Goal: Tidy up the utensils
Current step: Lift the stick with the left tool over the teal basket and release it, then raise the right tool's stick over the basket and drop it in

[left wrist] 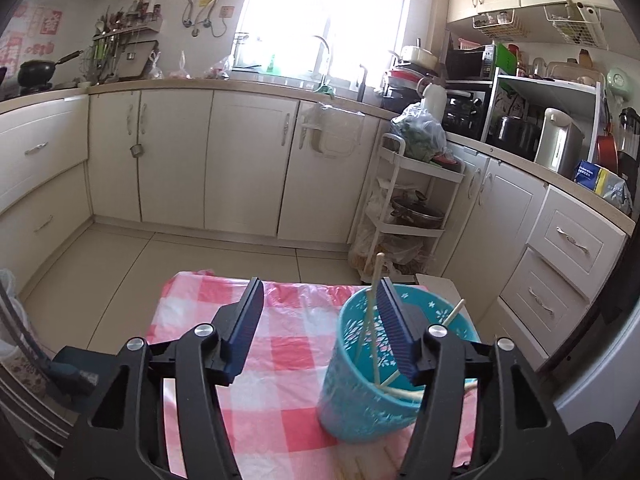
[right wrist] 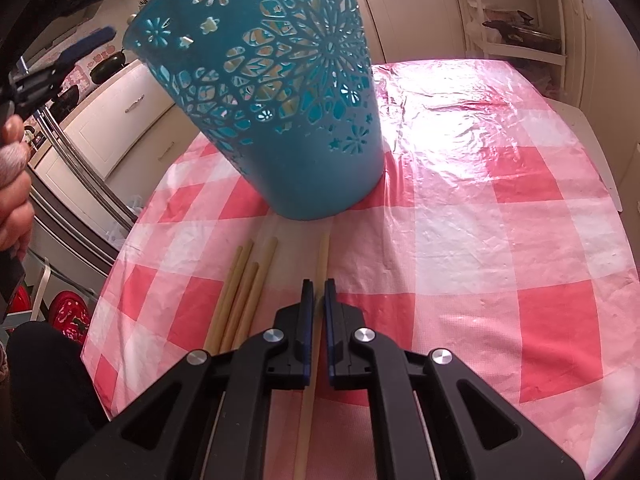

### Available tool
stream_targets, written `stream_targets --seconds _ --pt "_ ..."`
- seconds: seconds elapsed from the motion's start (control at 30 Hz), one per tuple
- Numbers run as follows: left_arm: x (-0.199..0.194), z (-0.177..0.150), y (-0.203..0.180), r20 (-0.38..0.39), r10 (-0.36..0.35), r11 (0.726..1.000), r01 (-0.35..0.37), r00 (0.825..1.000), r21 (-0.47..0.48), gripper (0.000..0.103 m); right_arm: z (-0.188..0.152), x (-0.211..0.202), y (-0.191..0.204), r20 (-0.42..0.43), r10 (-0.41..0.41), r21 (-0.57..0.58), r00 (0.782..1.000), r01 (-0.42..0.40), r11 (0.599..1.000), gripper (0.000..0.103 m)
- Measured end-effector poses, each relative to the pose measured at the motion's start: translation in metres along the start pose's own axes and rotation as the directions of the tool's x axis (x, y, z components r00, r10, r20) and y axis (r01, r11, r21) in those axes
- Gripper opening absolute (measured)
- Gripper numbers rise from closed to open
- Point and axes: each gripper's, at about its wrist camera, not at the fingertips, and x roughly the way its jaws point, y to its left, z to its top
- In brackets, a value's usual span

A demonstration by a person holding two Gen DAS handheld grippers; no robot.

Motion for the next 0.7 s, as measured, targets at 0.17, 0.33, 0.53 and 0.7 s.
stream_targets --seconds 0.17,0.33,0.53,0.7 --pt "-0.017 -0.019 0.039 -0.026 0.049 0.997 -0.05 0.998 -0.05 0.063 0.0 0.002 0.01 -0.001 -0.053 -0.034 0.999 0.053 0.998 0.008" --pt "-0.015 -0.023 0.063 -0.049 0.059 0.987 -0.065 0.997 -0.145 0.063 0.002 0.008 0.027 -0.003 -0.129 -0.117 0.992 0.128 0.985 0.014" --pt "-0.019 -0.022 0.062 -0.03 0.065 0.99 -0.069 0.997 -0.127 0.064 0.005 0.015 0.041 -0.015 -0.216 -0.242 0.976 0.206 0.948 0.011" --pt "-0.022 -0.022 0.056 -0.031 0.073 0.992 -0.076 0.997 -0.101 0.065 -0.002 0.006 0.033 -0.029 -0.194 -0.204 0.981 0.184 0.962 0.006"
